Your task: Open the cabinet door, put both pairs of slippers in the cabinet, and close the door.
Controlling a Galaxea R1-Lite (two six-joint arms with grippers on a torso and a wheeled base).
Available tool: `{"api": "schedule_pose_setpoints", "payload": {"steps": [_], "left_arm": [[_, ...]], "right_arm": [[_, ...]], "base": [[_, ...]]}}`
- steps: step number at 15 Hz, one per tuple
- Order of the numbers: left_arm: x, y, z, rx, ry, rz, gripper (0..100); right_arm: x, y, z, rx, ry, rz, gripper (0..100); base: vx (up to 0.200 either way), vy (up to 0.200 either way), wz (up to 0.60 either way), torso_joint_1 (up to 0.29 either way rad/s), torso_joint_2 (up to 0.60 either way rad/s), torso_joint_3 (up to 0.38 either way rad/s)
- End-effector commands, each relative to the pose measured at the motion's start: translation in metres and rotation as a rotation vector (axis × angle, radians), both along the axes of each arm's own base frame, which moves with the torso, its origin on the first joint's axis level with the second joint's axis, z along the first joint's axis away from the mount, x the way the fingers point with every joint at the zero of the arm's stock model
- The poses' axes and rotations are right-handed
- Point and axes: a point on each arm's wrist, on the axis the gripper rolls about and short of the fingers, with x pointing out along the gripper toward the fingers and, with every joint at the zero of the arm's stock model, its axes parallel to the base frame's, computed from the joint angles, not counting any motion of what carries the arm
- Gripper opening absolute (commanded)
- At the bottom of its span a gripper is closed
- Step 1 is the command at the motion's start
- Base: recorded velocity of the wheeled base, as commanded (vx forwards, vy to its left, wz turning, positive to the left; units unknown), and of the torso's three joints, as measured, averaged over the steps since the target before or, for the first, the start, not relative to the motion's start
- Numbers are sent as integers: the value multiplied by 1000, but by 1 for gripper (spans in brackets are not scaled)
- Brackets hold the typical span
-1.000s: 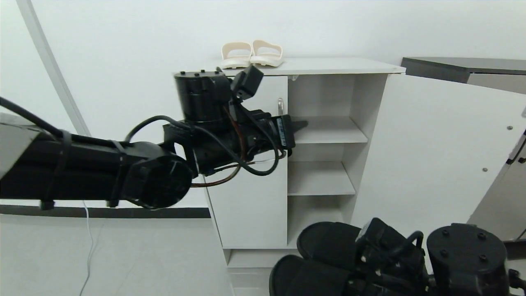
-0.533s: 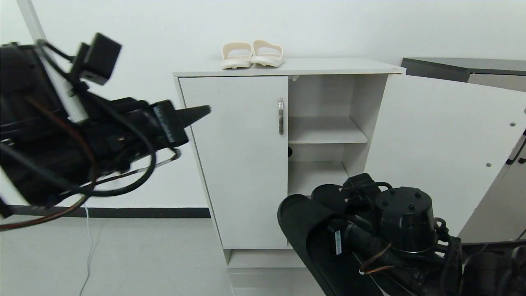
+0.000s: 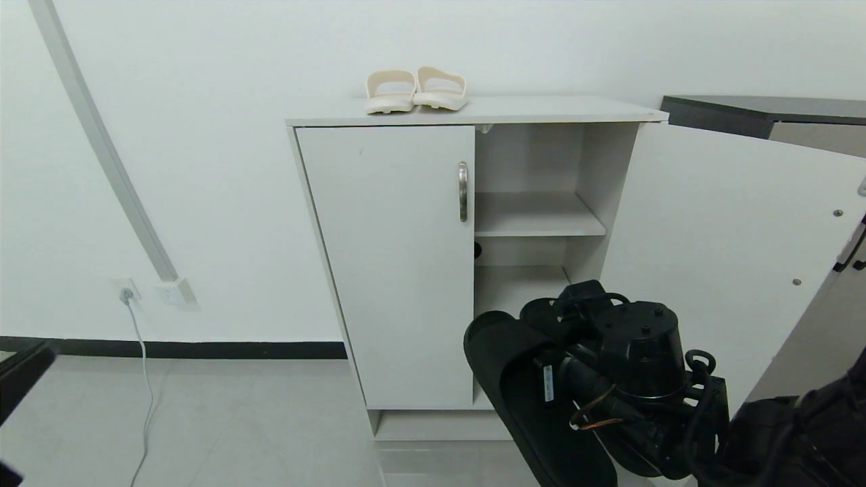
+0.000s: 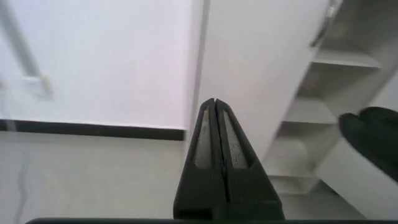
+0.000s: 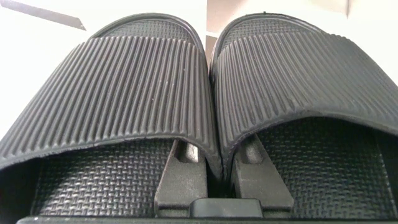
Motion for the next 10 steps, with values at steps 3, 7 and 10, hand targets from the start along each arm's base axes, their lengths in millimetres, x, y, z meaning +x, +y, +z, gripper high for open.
{"api": "schedule_pose_setpoints", "payload": {"steps": [3, 7, 10], "left_arm": [[-75, 14, -66, 5, -35, 171, 0], [-85, 12, -106, 8, -27, 249, 0], [-79, 10, -114, 6, -56, 155, 0]], "right_arm": [[0, 0, -1, -1, 2, 0, 0], [0, 0, -2, -4, 4, 0, 0], [0, 0, -2, -5, 5, 0, 0]], "base": [[0, 0, 0, 0, 0, 0], [0, 0, 0, 0, 0, 0], [0, 0, 0, 0, 0, 0]]}}
